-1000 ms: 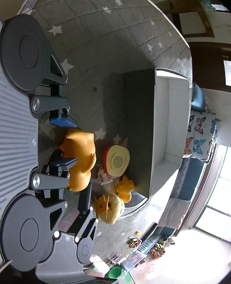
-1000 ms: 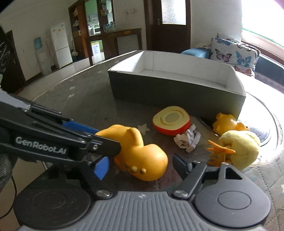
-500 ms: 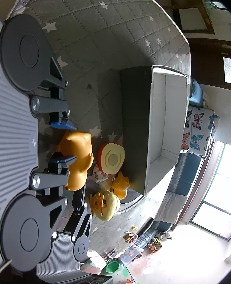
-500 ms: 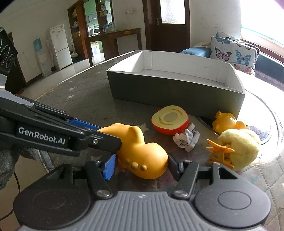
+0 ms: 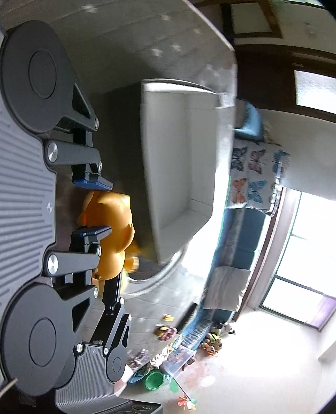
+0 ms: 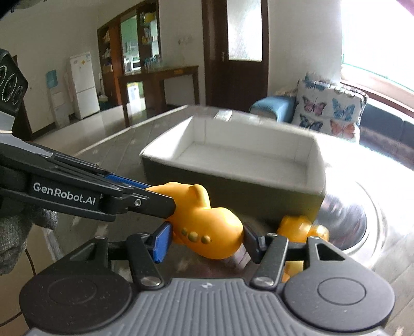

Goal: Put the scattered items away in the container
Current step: 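Lift the submarine into the cardboard box and open the left tool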

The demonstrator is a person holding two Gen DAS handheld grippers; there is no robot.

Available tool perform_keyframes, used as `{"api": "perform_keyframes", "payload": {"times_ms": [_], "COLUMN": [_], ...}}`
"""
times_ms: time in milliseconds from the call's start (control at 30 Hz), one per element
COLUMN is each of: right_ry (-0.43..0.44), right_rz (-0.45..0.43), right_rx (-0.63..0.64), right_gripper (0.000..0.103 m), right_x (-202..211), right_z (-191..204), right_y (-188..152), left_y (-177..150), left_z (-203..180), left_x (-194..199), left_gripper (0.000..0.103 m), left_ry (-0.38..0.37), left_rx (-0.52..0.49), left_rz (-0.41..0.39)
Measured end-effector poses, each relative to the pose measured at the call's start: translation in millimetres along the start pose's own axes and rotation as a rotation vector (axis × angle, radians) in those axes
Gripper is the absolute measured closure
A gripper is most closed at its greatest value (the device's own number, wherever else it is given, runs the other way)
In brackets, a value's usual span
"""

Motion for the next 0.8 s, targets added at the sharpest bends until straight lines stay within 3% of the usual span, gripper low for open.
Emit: {"api": "perform_keyframes", "payload": {"times_ms": [200, 367, 800], "right_ry": [-0.049, -0.057, -0.064], "right_rz": [-0.053, -0.01, 0.111], "right_rx": [0.009, 0.006, -0.006], "right_gripper": [0.044, 0.044, 0.044], "right_x": [-10, -39, -111], "right_z": [-30, -53, -105], "right_y": [39, 46, 54], "left_y": [49, 79, 84], "left_z": [-6, -4, 19], "left_x": [-22, -57, -143], "left_gripper": [0.071, 0.071, 0.072], "left_ry": [0.004, 0.005, 0.004], "left_rx": [-0.025, -0.03, 0.021], "left_rz": [-0.055, -0.04, 0.096]}}
Point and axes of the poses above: each gripper's, at about its wrist camera, not at the fingertips, and x roughly against the way its jaws point, z to its left, y to its top, the point moved 9 cm from there along -x, roughly the way its jaws point, and after that the axes turned 2 degrees about y, right-handed, at the moved point
